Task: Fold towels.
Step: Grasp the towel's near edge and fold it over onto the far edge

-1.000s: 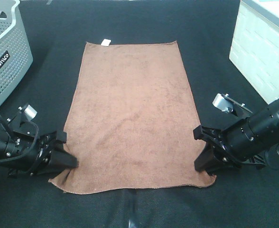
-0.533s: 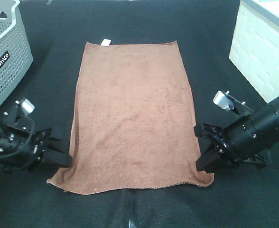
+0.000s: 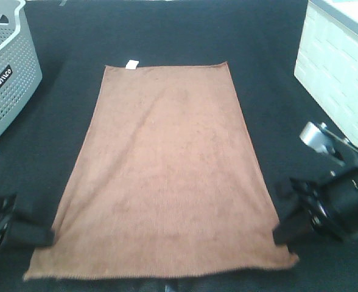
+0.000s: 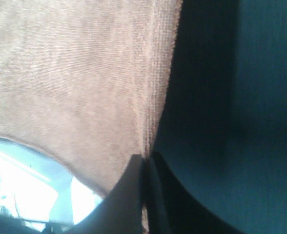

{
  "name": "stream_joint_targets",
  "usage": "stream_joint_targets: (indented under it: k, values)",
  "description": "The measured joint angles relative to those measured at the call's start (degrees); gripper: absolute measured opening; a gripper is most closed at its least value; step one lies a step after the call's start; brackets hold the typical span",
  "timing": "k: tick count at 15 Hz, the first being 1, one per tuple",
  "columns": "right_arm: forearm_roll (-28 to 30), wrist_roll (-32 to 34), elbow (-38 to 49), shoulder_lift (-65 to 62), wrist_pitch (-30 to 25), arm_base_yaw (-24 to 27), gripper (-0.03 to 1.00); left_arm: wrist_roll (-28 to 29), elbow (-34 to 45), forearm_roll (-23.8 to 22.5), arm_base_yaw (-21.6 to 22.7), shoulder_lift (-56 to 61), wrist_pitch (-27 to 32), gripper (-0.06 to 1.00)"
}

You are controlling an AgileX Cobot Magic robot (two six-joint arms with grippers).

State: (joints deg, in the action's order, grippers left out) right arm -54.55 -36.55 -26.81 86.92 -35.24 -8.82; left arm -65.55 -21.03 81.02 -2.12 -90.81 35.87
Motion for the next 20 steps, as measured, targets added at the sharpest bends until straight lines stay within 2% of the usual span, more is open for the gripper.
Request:
stream_joint_targets:
  k: [2, 4, 8, 12, 16, 20]
  values:
    - [0.06, 0.23, 5.79, -4.76, -0.34, 0.00, 0.00, 0.17, 4.93, -1.83, 0.06, 4.07, 0.06, 0.00]
    - [0.11, 1.03, 7.68, -6.70, -0.80, 0.00, 0.00, 0.17, 7.05, -2.12, 0.06, 5.96, 0.11, 0.00]
    - [0.52, 1.49, 4.87, -7.05, -1.55, 0.00, 0.00, 0.17, 4.47, -1.09, 0.06, 6.30, -0.63, 0.00]
    - [5.50, 6.02, -11.86, 0.06, -1.83, 0.00, 0.00, 1.09, -6.99, 2.01, 0.06, 4.13, -6.42, 0.00]
    - [8.65, 7.45, -31.51, 12.09, -2.58, 0.00, 0.00, 2.64, -20.97, 2.23, 0.06, -6.07, -6.65, 0.00]
    - [12.83, 11.23, -54.32, 26.36, -6.99, 0.00, 0.00, 4.98, -38.33, 2.12, 0.06, -17.99, -7.68, 0.00]
